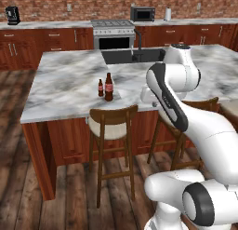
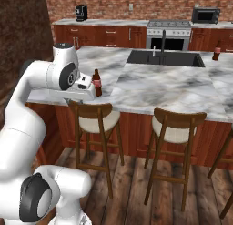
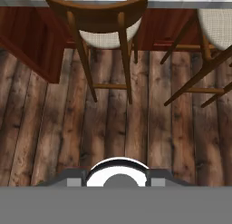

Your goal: Place the large bottle from the dining counter next to the other large bottle outside the sink, and place the small bottle from the dining counter next to the other small bottle inside the sink.

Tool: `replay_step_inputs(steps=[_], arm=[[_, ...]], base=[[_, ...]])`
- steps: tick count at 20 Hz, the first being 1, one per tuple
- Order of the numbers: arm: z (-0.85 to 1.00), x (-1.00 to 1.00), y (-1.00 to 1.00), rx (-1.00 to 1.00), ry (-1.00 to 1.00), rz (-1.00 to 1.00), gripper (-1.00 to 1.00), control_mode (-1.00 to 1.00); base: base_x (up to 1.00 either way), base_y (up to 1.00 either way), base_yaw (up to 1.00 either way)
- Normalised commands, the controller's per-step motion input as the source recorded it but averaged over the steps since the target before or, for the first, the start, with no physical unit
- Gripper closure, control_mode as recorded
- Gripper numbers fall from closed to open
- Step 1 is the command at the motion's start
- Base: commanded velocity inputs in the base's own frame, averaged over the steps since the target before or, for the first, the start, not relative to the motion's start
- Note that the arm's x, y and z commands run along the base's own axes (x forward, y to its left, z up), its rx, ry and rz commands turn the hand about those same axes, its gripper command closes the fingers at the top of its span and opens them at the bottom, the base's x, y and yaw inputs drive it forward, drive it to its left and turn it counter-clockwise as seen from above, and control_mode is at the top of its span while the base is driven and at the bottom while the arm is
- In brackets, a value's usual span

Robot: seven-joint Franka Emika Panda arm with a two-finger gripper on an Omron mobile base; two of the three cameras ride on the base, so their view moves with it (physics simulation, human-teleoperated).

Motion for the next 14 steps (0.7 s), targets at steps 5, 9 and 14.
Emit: replay_step_inputs(steps=[5,9,14], arm=[[0.36,-0.03,0.06,0.00,0.08,0.00,-1.00,-1.00],[0.92,-0.50,-0.13,0.00,0.19,0.03,-1.00,-1.00],[0.95,-0.51,-0.15,0.00,0.17,0.04,-1.00,-1.00]], base=[[0.00,0.00,0.00],[0.00,0.00,0.00],[0.00,0.00,0.00]])
